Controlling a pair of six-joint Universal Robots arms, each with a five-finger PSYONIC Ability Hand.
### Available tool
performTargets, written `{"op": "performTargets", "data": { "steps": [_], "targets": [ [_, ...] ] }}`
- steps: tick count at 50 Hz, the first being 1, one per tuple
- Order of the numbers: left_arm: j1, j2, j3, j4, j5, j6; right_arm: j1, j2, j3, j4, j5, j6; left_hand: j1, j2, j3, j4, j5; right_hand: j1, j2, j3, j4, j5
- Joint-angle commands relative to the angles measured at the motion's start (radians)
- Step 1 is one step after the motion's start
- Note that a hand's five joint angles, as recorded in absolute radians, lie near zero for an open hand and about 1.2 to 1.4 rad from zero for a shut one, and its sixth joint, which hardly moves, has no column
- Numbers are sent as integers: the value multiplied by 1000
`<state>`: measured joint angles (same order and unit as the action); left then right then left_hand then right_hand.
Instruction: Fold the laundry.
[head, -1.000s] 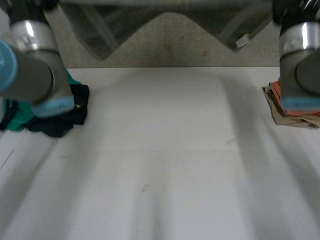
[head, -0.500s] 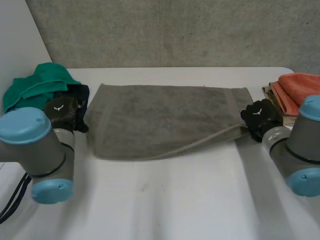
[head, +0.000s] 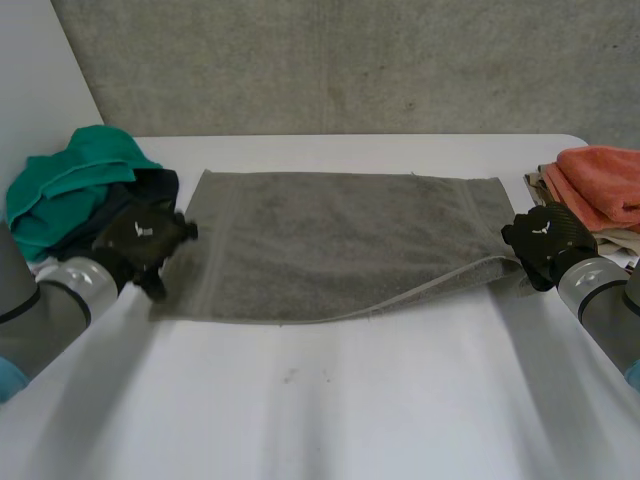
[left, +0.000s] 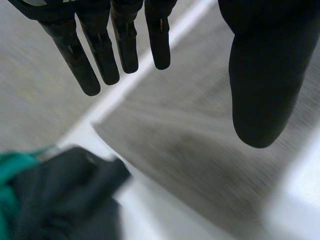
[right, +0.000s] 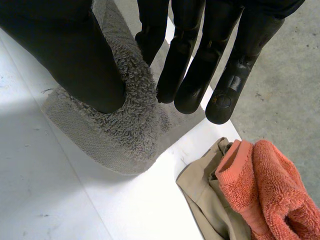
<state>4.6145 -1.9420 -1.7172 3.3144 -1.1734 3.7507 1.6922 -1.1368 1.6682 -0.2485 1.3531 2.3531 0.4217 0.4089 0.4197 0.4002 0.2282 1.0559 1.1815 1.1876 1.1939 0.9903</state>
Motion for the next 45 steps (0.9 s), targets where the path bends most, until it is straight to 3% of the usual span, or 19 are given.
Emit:
{"op": "performTargets", "data": {
  "steps": [1,10,45],
  "targets": [
    [3,-43,-27,-81,-8,29,0,6,-1,-2,-3,0,167,180,169,189,186,340,215,209,202,231],
    [-8,-132,-25,68,-15,26,0,11,4,0,-2,-2,294,307,296,315,313,340,215,209,202,231],
    [-29,-245,102,142,-40,24,4,14,19,-2,1,-6,432,445,434,453,451,340,215,209,202,231]
  ]
}}
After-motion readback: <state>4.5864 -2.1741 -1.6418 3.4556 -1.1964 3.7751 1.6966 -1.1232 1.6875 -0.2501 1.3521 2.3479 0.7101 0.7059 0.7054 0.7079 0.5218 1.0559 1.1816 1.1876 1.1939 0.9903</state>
